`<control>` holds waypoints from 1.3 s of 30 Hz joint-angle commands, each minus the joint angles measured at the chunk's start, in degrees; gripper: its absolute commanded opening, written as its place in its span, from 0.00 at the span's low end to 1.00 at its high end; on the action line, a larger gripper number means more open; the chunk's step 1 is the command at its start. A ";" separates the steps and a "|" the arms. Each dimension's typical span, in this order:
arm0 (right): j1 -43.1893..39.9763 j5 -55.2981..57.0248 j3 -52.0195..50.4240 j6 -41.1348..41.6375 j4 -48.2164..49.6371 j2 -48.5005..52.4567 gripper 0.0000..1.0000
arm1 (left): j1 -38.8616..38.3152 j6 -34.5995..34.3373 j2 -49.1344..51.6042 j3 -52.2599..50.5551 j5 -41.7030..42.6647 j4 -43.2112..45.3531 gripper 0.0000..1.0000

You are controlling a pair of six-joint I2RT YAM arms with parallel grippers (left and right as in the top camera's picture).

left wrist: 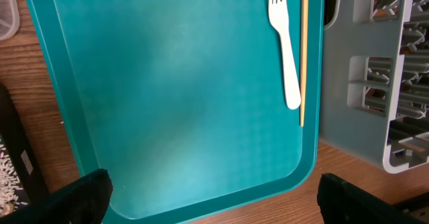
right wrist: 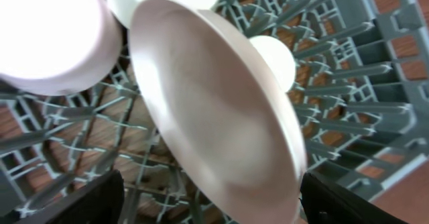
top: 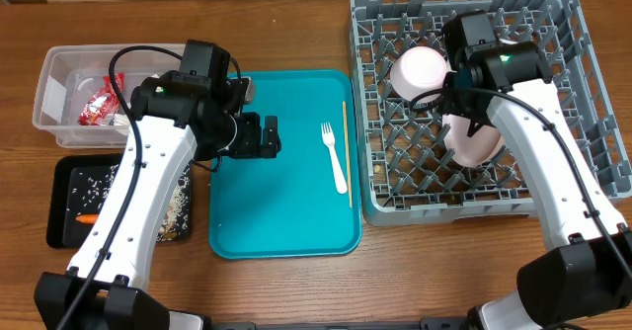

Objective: Sort waste into correct bins and load items into the dishwasher
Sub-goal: 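Lower the white plate upright into the rack's right slots, then open the right gripper and move it left to the teal tray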

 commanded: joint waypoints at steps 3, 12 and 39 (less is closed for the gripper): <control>0.11 -5.09 1.84 -1.05 -0.04 -0.37 0.87 | 0.04 0.85 -1.11 1.38 0.92 0.17 1.00; 0.22 -31.95 8.33 -8.02 -0.24 -0.55 0.85 | 0.04 0.85 -1.11 1.38 0.92 0.15 1.00; 4.42 -35.93 -1.81 -11.89 1.33 -0.09 0.85 | 0.04 0.87 -1.11 1.38 0.92 0.17 1.00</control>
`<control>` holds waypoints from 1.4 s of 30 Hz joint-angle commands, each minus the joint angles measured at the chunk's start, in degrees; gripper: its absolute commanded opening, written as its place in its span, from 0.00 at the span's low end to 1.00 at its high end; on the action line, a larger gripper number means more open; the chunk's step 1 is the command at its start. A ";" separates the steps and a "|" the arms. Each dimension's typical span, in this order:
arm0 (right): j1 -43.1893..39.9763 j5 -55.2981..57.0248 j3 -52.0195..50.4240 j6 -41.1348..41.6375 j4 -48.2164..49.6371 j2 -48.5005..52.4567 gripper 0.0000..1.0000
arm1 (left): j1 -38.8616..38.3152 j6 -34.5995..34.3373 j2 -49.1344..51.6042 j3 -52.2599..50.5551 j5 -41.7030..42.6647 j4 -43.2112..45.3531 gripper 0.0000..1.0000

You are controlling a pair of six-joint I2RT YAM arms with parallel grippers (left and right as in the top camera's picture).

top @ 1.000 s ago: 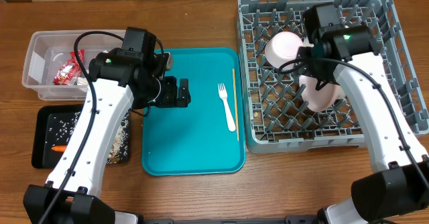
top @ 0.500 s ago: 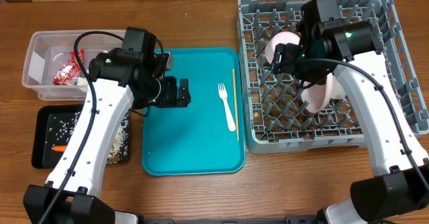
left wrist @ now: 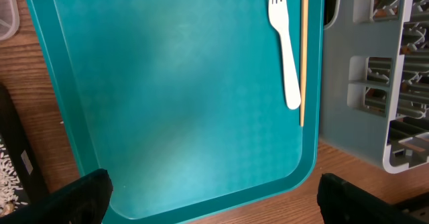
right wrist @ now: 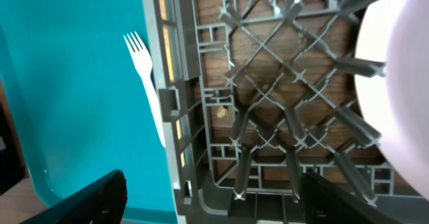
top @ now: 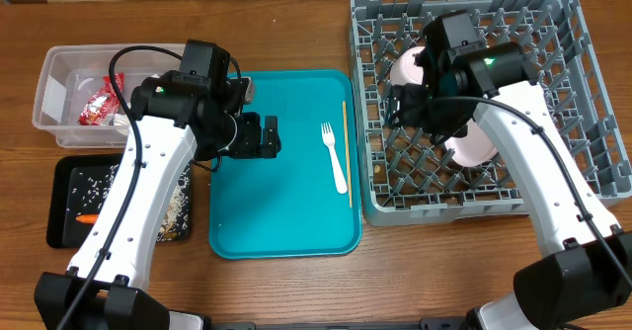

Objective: Sort waste into correct bins and load items into the dishwasher
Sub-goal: 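Open the right gripper and move it left to the teal tray, then lower the right gripper onto the white fork and close on it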

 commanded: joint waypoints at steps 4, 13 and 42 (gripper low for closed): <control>1.77 -5.75 -5.95 -1.09 3.98 -0.09 0.84 | 0.04 0.85 -1.11 1.38 0.92 0.13 1.00; 12.37 -10.73 -12.68 -1.92 14.47 0.20 0.83 | 0.07 0.90 -1.14 1.38 -0.66 1.38 1.00; 23.26 -1.07 -13.18 -1.05 31.78 6.78 0.72 | 0.07 16.94 -1.01 10.23 -33.44 -10.19 1.00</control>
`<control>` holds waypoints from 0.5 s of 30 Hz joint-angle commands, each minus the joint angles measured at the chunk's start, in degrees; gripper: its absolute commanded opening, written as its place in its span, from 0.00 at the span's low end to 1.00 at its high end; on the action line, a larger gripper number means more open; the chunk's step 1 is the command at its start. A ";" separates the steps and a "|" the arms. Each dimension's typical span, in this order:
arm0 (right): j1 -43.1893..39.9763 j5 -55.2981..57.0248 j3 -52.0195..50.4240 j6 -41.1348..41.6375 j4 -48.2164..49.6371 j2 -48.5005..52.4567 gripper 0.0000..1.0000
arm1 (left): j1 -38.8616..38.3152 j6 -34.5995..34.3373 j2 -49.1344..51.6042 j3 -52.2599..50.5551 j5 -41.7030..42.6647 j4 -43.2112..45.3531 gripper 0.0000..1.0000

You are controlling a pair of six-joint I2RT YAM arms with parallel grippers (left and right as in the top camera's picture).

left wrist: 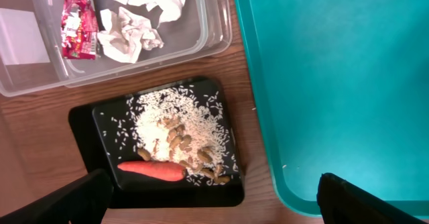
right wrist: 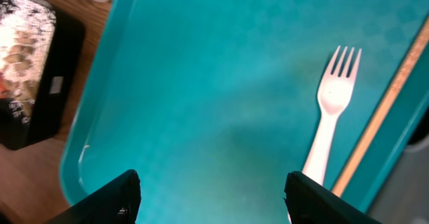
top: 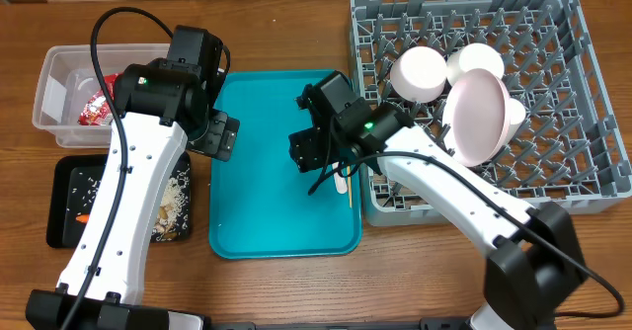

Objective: Sort waste into correct bins and load items into the dishwasher
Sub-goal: 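Lower the right gripper onto the white fork and close on it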

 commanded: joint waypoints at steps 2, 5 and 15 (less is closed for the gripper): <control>0.63 1.01 -0.39 0.35 0.66 2.80 0.72 | 0.04 1.92 -0.68 1.03 -1.36 -0.17 1.00; 0.66 1.55 -0.39 -0.35 0.39 4.44 0.73 | 0.04 1.92 -0.68 1.03 -1.33 -0.17 1.00; 0.04 7.02 -0.39 -0.26 4.04 6.27 1.00 | 0.04 1.92 -0.68 1.03 -1.33 -0.17 1.00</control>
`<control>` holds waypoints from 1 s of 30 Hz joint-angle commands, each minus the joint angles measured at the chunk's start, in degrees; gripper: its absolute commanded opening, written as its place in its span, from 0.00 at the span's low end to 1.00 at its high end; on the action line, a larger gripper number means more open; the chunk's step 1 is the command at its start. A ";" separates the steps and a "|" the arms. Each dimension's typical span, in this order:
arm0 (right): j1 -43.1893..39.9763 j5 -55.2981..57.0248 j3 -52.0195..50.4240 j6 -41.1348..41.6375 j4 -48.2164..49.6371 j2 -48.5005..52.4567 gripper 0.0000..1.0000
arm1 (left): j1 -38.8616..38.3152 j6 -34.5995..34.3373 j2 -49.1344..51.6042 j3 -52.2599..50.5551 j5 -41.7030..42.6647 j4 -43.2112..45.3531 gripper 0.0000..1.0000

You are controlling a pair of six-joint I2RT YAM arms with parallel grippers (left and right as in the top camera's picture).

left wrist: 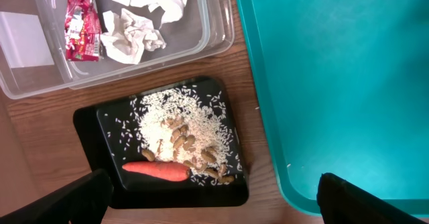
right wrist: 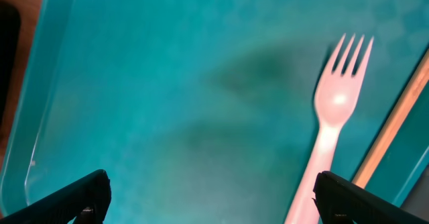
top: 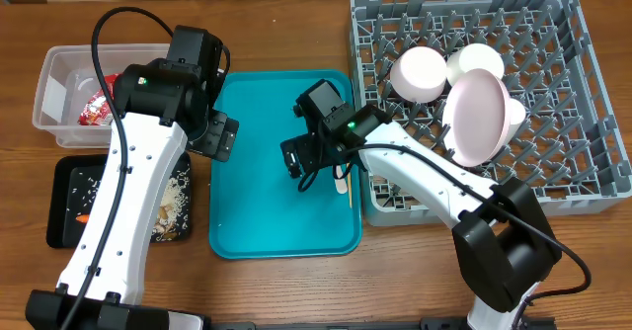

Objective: Sort waste into correct bins and load items into the dishwasher
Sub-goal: 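Lower the right gripper onto the white fork and close on it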

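A white plastic fork (right wrist: 330, 135) and a wooden chopstick (right wrist: 395, 120) lie on the right side of the teal tray (top: 259, 211). My right gripper (right wrist: 214, 207) hangs open low over the tray, just left of the fork, nothing between its fingers (right wrist: 74, 198). From overhead it (top: 299, 157) covers most of the fork (top: 343, 185). My left gripper (top: 219, 137) is open and empty at the tray's left edge, over the black food tray (left wrist: 94, 123) with rice, nuts and a carrot (left wrist: 155, 172).
The grey dishwasher rack (top: 553, 206) at the right holds a pink plate (top: 476, 118), a cup (top: 420, 71) and a bowl (top: 476, 61). A clear bin (top: 59, 83) at the far left holds wrappers (left wrist: 82, 24) and crumpled tissue (left wrist: 134, 33).
My right gripper has come lower and a little left over the tray; the fork looks larger in its view. The left arm has barely shifted.
First my right gripper was at the pink plate in the rack and my left hung open over the tray. Then the right was at the rack's left side, the plate left standing. Later it was over the tray by the fork, the left gripper at the tray's left edge.
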 commanded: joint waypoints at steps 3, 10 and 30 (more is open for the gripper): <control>-0.24 7.21 -0.09 -0.04 0.44 0.20 0.88 | 0.07 1.07 -0.68 1.03 -0.98 -0.15 1.00; -0.22 8.04 -0.09 -0.04 0.17 2.89 0.61 | 0.04 1.07 -0.68 1.03 -0.98 -0.17 1.00; -0.37 10.14 -0.09 0.37 1.60 8.17 0.61 | 0.04 1.07 -0.68 1.03 -0.98 -0.15 1.00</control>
